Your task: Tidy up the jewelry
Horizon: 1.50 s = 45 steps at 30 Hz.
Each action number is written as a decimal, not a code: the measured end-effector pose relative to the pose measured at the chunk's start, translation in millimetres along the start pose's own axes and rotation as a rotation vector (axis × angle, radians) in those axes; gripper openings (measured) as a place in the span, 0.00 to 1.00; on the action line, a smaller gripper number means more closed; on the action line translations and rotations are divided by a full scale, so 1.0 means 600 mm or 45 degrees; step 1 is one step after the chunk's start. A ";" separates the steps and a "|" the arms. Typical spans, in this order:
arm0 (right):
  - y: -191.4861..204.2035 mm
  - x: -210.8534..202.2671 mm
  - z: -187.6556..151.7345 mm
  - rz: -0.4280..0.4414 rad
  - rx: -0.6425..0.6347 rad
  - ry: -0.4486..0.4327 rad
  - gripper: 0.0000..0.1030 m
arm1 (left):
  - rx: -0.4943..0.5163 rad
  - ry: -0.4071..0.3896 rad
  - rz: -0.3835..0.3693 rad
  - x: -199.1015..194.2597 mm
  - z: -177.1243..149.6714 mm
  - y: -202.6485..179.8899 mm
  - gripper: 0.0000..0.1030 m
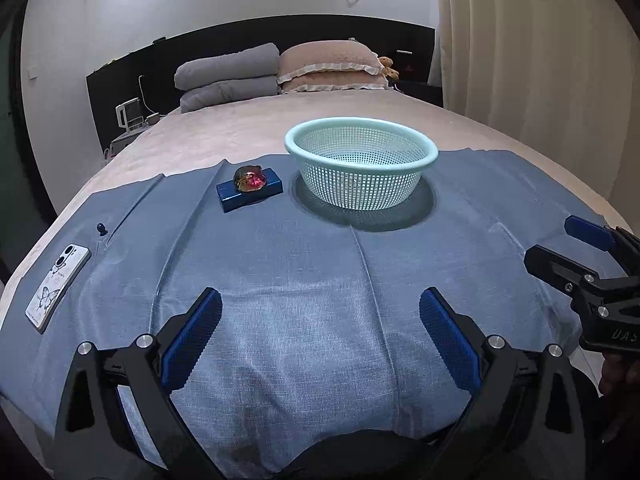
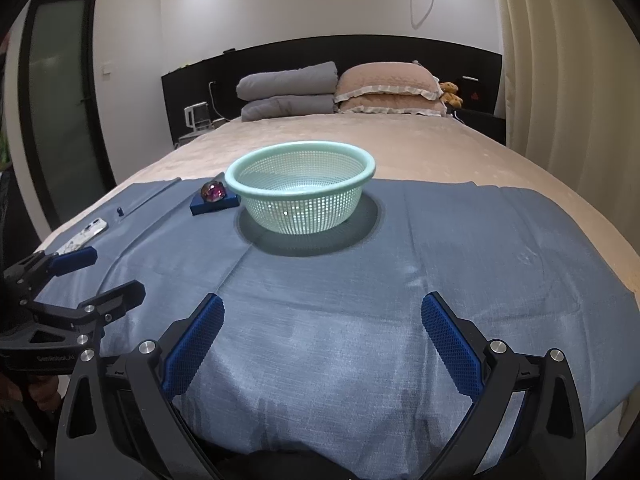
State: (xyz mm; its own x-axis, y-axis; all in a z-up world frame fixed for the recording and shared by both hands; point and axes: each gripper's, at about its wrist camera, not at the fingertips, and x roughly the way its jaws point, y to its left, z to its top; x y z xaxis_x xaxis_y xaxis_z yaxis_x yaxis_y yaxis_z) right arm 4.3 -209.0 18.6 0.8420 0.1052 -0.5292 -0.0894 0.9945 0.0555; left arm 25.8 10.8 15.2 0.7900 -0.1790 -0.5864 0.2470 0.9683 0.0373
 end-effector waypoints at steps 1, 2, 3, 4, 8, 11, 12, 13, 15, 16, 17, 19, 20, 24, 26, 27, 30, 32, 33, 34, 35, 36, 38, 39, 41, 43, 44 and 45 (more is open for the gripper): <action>0.000 0.001 0.000 0.004 0.000 0.001 0.92 | -0.005 -0.003 0.000 -0.001 0.000 0.001 0.94; 0.000 0.001 -0.001 0.004 0.001 0.003 0.92 | -0.010 -0.007 0.001 -0.002 0.000 0.002 0.94; 0.000 0.002 -0.001 0.003 0.002 0.005 0.92 | -0.016 -0.009 0.000 -0.002 0.000 0.003 0.94; 0.000 0.002 -0.001 0.006 0.002 0.007 0.92 | -0.021 -0.009 0.001 -0.003 -0.001 0.005 0.94; 0.001 0.004 -0.002 0.010 0.003 0.012 0.92 | -0.041 -0.002 -0.005 0.000 -0.001 0.009 0.94; 0.001 0.005 -0.002 0.012 0.003 0.017 0.92 | -0.042 0.006 -0.010 0.002 -0.002 0.009 0.94; 0.001 0.005 -0.002 0.011 0.003 0.017 0.92 | -0.044 0.008 -0.013 0.002 -0.002 0.010 0.94; 0.001 0.005 -0.002 0.012 0.004 0.017 0.92 | -0.046 0.010 -0.014 0.003 -0.001 0.010 0.94; 0.001 0.005 -0.002 0.012 0.004 0.018 0.92 | -0.049 0.014 -0.013 0.005 -0.002 0.011 0.94; 0.001 0.005 -0.002 0.011 0.004 0.018 0.92 | -0.050 0.016 -0.015 0.006 -0.002 0.011 0.94; 0.001 0.005 -0.002 0.011 0.003 0.017 0.92 | -0.052 0.018 -0.013 0.006 -0.002 0.011 0.94; 0.001 0.005 -0.002 0.013 0.002 0.017 0.92 | -0.051 0.020 -0.019 0.007 -0.002 0.011 0.94; 0.001 0.005 -0.002 0.011 0.002 0.017 0.92 | -0.049 0.021 -0.020 0.007 -0.002 0.011 0.94; 0.001 0.005 -0.001 0.007 0.001 0.017 0.92 | -0.043 0.015 -0.010 0.006 -0.003 0.009 0.94; 0.000 0.005 -0.002 0.007 0.003 0.016 0.92 | -0.041 0.008 -0.015 0.004 -0.004 0.008 0.94; 0.000 0.005 -0.002 0.009 0.004 0.015 0.92 | -0.040 0.006 -0.015 0.004 -0.004 0.008 0.94; -0.001 0.005 -0.003 0.011 0.006 0.016 0.92 | -0.033 0.007 -0.012 0.004 -0.004 0.006 0.94; -0.001 0.006 -0.003 0.011 0.007 0.018 0.92 | -0.028 0.006 -0.005 0.004 -0.004 0.004 0.94; -0.001 0.006 -0.003 0.011 0.008 0.018 0.92 | -0.027 0.006 -0.001 0.003 -0.004 0.003 0.94; -0.001 0.006 -0.003 0.010 0.008 0.017 0.92 | -0.028 0.004 0.002 0.003 -0.004 0.003 0.94; -0.002 0.005 -0.004 0.010 0.009 0.015 0.92 | -0.029 0.003 -0.001 0.003 -0.004 0.003 0.94; -0.002 0.004 -0.004 0.011 0.009 0.013 0.92 | -0.030 0.002 -0.003 0.002 -0.004 0.004 0.94; -0.002 0.004 -0.005 0.009 0.011 0.013 0.92 | -0.033 0.002 0.001 0.001 -0.004 0.004 0.94; -0.002 0.003 -0.005 0.008 0.012 0.013 0.92 | -0.032 0.002 -0.001 0.001 -0.004 0.004 0.94; -0.001 0.003 -0.006 0.004 0.011 0.013 0.92 | -0.023 0.000 0.009 0.001 -0.004 0.002 0.94; 0.000 0.002 -0.006 0.006 0.006 0.010 0.92 | -0.014 -0.006 0.012 -0.001 -0.004 -0.001 0.94; 0.001 0.002 -0.006 0.007 0.002 0.012 0.92 | -0.011 -0.007 0.016 -0.001 -0.004 -0.002 0.94; 0.003 0.003 -0.007 0.006 -0.005 0.019 0.92 | -0.009 -0.006 0.017 -0.001 -0.005 -0.002 0.94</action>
State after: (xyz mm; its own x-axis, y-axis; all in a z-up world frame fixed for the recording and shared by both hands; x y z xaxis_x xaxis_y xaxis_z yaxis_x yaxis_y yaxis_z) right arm 3.7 -207.1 14.2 0.8337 0.1097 -0.5412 -0.0953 0.9939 0.0547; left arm 23.5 10.1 13.3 0.7956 -0.1669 -0.5823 0.2327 0.9718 0.0394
